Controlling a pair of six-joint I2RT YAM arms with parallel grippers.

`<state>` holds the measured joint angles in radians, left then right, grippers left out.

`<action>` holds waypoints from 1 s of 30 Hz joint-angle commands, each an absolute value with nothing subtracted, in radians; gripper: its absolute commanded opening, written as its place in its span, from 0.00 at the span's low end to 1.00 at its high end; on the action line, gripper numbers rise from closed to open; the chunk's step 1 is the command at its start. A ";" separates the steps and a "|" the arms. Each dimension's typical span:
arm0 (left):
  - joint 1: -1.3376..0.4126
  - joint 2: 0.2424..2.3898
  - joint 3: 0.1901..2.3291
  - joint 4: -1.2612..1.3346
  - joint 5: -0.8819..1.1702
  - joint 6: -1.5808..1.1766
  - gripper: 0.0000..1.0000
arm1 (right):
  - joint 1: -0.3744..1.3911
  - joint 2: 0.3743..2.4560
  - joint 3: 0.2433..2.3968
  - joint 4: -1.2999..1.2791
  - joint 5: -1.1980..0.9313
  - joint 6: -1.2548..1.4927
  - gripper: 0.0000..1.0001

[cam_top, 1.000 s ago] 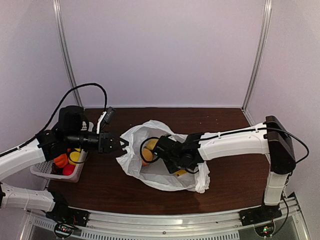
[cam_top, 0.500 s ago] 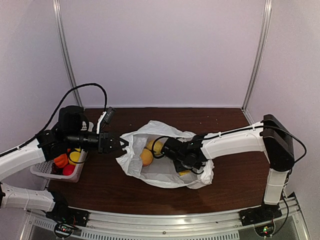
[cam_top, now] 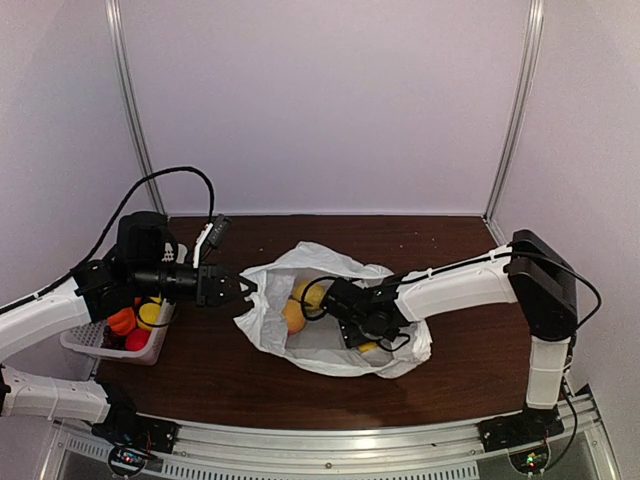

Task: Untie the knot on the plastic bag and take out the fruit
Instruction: Pick up the fake fruit from the takeout bag.

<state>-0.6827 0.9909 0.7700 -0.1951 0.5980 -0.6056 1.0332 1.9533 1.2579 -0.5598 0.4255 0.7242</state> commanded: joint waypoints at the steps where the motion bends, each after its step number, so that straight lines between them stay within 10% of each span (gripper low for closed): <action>1: -0.689 0.987 0.758 -0.183 0.589 -0.604 0.00 | 1.024 1.998 1.297 -0.551 0.437 0.697 0.75; 13: -0.689 0.999 0.762 -0.183 0.587 -0.603 0.00 | 1.023 1.952 1.290 -0.543 0.448 0.661 0.43; 30: -0.689 1.024 0.774 -0.141 0.533 -0.627 0.00 | 1.157 1.778 1.181 -0.335 0.402 0.369 0.38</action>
